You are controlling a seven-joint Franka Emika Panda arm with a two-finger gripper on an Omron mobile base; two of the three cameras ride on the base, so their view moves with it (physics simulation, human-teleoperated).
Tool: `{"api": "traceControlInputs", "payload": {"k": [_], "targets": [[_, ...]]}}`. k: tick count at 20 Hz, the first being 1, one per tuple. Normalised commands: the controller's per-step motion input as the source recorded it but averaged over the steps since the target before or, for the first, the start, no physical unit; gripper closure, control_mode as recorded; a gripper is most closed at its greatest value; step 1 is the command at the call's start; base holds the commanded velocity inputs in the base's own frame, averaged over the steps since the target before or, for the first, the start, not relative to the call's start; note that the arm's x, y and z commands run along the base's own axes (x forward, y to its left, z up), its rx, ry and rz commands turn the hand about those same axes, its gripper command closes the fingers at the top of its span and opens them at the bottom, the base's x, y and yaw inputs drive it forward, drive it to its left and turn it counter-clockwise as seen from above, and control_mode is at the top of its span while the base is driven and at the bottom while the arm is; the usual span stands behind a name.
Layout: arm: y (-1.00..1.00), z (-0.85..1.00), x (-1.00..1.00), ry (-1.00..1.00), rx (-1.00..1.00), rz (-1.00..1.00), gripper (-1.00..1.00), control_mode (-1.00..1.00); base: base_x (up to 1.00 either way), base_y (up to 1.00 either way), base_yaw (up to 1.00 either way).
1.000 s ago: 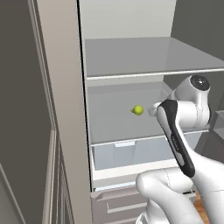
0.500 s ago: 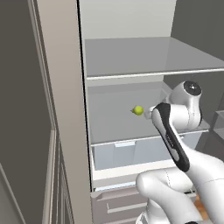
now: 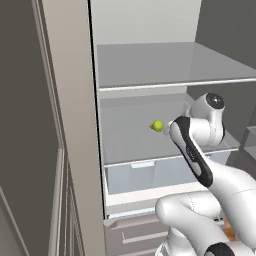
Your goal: Retrieve the orange and pear from the fridge and place them into the bowl on the dining table.
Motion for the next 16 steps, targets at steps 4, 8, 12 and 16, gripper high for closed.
{"api": "traceControlInputs", "payload": {"k": [4, 8, 12, 16], "targets": [[0.0, 0.0, 0.31, 0.0, 0.0, 0.01, -1.0, -1.0, 0.0, 0.0, 0.0], [0.0, -0.06, 0.3, 0.0, 0.0, 0.0, -1.0, -1.0, 0.0, 0.0, 0.0], [0.0, -0.11, 0.3, 0.0, 0.0, 0.01, -1.0, -1.0, 0.0, 0.0, 0.0], [0.0, -0.15, 0.29, 0.0, 0.0, 0.01, -1.0, -1.0, 0.0, 0.0, 0.0]]}}
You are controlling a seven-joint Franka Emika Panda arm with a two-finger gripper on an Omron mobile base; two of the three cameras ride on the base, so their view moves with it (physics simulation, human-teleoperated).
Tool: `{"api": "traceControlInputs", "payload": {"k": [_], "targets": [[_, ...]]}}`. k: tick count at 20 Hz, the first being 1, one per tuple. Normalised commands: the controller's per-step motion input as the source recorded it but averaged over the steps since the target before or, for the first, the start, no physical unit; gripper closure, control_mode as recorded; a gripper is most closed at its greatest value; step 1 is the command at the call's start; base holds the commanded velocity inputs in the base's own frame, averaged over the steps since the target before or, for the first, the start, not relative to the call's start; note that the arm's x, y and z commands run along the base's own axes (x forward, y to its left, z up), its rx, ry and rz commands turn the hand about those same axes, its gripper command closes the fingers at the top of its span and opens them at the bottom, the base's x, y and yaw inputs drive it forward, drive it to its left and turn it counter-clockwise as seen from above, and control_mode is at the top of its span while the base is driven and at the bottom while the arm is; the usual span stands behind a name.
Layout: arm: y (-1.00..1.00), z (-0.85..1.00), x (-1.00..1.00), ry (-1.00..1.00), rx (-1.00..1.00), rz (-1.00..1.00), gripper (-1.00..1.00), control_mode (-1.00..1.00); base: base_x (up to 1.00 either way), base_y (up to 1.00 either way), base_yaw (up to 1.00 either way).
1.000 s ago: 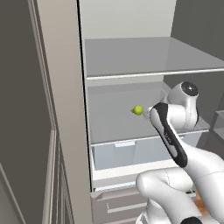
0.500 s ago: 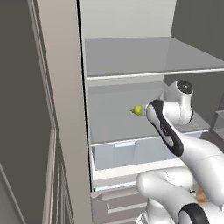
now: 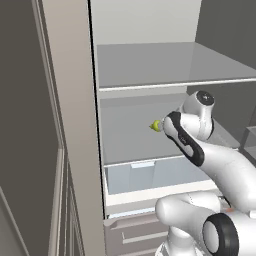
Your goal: Retrieve the orange and pear from the fridge and place them into the bowl on the dining table.
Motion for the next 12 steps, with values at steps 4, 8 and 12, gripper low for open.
{"api": "traceControlInputs", "payload": {"k": [4, 8, 12], "targets": [[0.0, -0.2, 0.26, 0.0, 0.0, 0.02, -1.0, -1.0, 0.0, 0.0, 0.0], [0.0, -0.21, 0.28, 0.0, 0.0, 0.02, -1.0, -1.0, 0.0, 0.0, 0.0], [0.0, -0.2, 0.32, 0.0, 0.0, 0.01, -1.0, -1.0, 0.0, 0.0, 0.0]]}}
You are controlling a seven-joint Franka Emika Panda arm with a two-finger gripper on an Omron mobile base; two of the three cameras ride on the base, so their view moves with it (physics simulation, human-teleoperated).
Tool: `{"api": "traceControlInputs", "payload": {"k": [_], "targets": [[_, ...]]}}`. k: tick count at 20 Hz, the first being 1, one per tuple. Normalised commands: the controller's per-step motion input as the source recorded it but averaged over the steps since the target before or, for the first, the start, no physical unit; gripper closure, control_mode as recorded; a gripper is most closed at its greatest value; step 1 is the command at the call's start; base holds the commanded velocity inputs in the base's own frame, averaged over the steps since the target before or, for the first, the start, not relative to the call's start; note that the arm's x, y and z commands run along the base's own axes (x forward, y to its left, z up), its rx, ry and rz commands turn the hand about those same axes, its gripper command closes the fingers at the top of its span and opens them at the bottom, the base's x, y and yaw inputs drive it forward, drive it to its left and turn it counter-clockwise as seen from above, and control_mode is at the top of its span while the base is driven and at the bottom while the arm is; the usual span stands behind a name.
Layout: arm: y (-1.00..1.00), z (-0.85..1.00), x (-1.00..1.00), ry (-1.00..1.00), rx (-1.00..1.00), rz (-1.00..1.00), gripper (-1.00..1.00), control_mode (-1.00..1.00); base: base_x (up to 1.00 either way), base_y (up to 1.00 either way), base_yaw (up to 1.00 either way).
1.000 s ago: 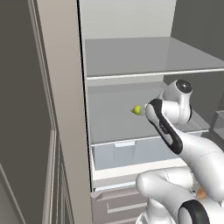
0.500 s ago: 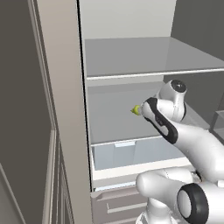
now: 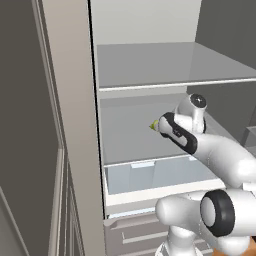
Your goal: Retrieve the orange and pear from the fridge and place them into the bowl on the dining table.
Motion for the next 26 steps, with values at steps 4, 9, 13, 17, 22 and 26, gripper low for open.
{"api": "traceControlInputs", "payload": {"k": [4, 9, 13, 17, 22, 26], "targets": [[0.0, -0.22, 0.34, 0.0, 0.0, 0.01, -1.0, -1.0, 0.0, 0.0, 0.0], [0.0, -0.23, 0.35, 0.0, 0.0, 0.02, -1.0, -1.0, 0.0, 0.0, 0.0], [0.0, -0.19, 0.37, 0.0, 0.0, 0.01, -1.0, -1.0, 0.0, 0.0, 0.0], [0.0, -0.16, 0.38, 0.0, 0.0, 0.01, -1.0, -1.0, 0.0, 0.0, 0.0], [0.0, -0.19, 0.38, 0.0, 0.0, 0.01, -1.0, -1.0, 0.0, 0.0, 0.0], [0.0, -0.23, 0.36, 0.0, 0.0, 0.01, -1.0, -1.0, 0.0, 0.0, 0.0]]}}
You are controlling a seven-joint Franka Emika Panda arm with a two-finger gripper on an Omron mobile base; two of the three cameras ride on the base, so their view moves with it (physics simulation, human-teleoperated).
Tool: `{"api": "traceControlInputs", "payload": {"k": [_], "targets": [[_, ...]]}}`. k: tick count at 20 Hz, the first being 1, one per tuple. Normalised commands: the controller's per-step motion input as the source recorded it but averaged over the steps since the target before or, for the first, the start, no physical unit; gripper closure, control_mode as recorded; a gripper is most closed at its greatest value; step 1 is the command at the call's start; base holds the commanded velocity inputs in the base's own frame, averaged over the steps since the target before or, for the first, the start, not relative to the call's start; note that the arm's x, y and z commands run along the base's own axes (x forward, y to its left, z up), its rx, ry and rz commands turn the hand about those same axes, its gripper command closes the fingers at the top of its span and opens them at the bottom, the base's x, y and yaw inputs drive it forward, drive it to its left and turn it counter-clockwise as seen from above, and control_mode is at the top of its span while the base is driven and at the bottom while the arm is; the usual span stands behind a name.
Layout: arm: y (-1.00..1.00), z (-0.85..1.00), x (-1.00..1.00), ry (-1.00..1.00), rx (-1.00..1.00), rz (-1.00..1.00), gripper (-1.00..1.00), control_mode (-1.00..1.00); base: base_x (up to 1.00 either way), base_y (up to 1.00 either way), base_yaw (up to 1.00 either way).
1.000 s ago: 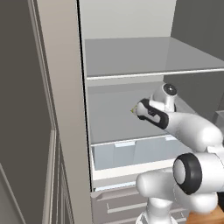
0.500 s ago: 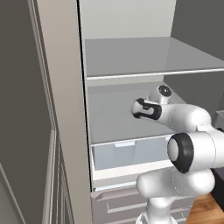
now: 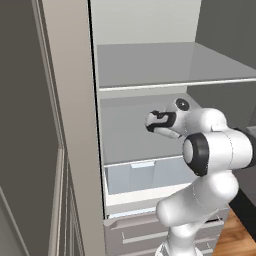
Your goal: Retrieve the orange and pear from the fridge and place them into the bowl on the dining table.
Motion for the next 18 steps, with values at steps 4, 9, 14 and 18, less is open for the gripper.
{"api": "traceControlInputs", "payload": {"k": [4, 9, 14, 18], "targets": [[0.0, -0.21, 0.27, 0.0, 0.0, 0.02, -1.0, -1.0, 0.0, 0.0, 0.0], [0.0, -0.22, 0.2, 0.0, 0.0, 0.01, -1.0, -1.0, 0.0, 0.0, 0.0], [0.0, -0.27, 0.12, 0.0, 0.0, 0.0, 1.0, -1.0, 0.0, 0.0, 0.0], [0.0, -0.39, -0.01, 0.04, 0.0, 0.0, 1.0, -1.0, 0.0, 0.0, 0.0]]}}
